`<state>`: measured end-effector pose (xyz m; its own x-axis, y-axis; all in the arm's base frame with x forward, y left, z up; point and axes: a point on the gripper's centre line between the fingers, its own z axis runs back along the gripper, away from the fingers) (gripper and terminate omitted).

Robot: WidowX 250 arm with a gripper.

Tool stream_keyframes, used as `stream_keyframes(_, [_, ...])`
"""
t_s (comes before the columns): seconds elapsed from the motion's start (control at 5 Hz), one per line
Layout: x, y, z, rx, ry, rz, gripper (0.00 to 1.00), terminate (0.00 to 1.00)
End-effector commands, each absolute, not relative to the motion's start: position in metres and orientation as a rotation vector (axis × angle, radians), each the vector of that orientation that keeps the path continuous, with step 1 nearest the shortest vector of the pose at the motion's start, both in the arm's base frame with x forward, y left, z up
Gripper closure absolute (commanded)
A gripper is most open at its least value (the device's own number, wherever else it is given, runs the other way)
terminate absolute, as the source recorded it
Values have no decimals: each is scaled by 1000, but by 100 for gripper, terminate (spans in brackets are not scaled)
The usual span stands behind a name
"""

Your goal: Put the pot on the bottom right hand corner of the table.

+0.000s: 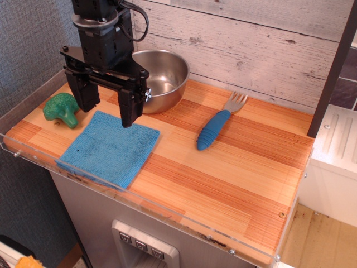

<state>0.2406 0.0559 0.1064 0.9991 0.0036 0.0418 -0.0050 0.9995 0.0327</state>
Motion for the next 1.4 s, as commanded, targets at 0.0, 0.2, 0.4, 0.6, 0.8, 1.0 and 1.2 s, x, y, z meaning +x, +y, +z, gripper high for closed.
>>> stream_keyframes(0.0, [241,56,106,33,-42,4,0,0])
stream_keyframes(0.2, [267,52,101,50,-70,29,0,0])
stream_keyframes(0.4, [295,48,100,28,-94,9,0,0])
stream_keyframes(0.6, [326,45,101,40,-135,-3,0,0])
stream_keyframes(0.8, [356,43,93,65,-152,-19,0,0])
stream_keyframes(1.0, [373,45,81,46,-176,0,0,0])
stream_keyframes(1.2, [381,48,65,33,-162,11,0,0])
